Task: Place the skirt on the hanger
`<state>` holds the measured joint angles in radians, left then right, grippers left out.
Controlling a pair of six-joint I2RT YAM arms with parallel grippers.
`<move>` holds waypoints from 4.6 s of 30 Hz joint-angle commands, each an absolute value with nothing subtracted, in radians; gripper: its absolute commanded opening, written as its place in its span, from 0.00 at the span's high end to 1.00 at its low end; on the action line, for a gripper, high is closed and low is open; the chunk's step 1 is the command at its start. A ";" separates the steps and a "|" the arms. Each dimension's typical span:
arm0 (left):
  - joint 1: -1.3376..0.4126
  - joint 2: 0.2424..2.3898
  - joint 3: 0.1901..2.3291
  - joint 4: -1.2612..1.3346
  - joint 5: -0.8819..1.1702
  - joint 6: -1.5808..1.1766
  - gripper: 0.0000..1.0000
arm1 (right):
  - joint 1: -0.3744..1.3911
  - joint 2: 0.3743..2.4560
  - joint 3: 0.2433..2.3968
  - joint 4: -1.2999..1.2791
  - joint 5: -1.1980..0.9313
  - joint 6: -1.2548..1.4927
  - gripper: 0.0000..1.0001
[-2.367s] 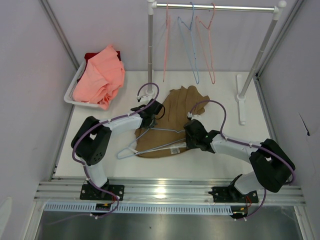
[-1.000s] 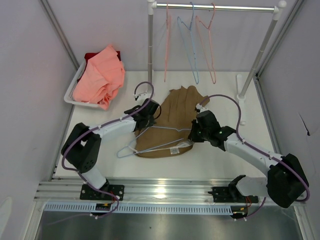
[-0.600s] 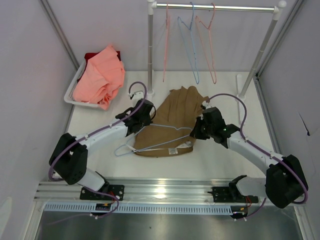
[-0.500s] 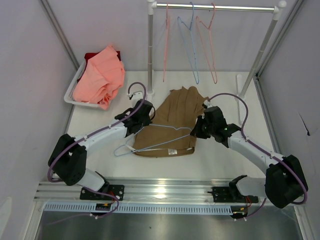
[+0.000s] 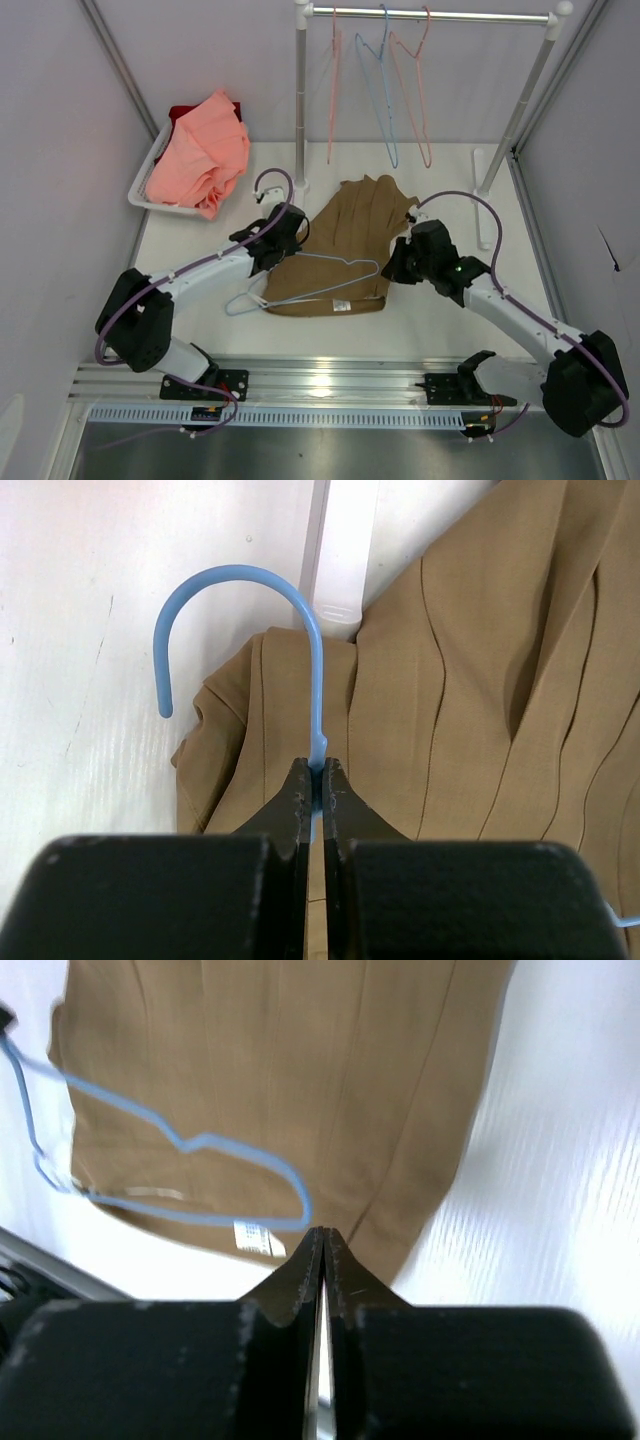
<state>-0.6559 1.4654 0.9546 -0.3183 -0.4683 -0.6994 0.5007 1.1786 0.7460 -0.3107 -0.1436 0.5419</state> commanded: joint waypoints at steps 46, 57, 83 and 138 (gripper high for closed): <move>-0.640 1.542 1.108 -0.399 -0.463 -0.693 1.00 | 0.920 1.446 0.897 -0.463 0.291 0.296 0.68; -0.638 1.539 1.109 -0.400 -0.460 -0.690 1.00 | 0.928 1.430 0.899 -0.449 0.337 0.259 0.64; -0.630 1.546 1.123 -0.405 -0.448 -0.680 1.00 | 0.934 1.499 0.853 -0.345 0.382 0.181 0.60; -0.624 1.496 1.055 -0.333 -0.371 -0.635 1.00 | 0.813 1.348 0.896 -0.376 0.249 0.253 1.00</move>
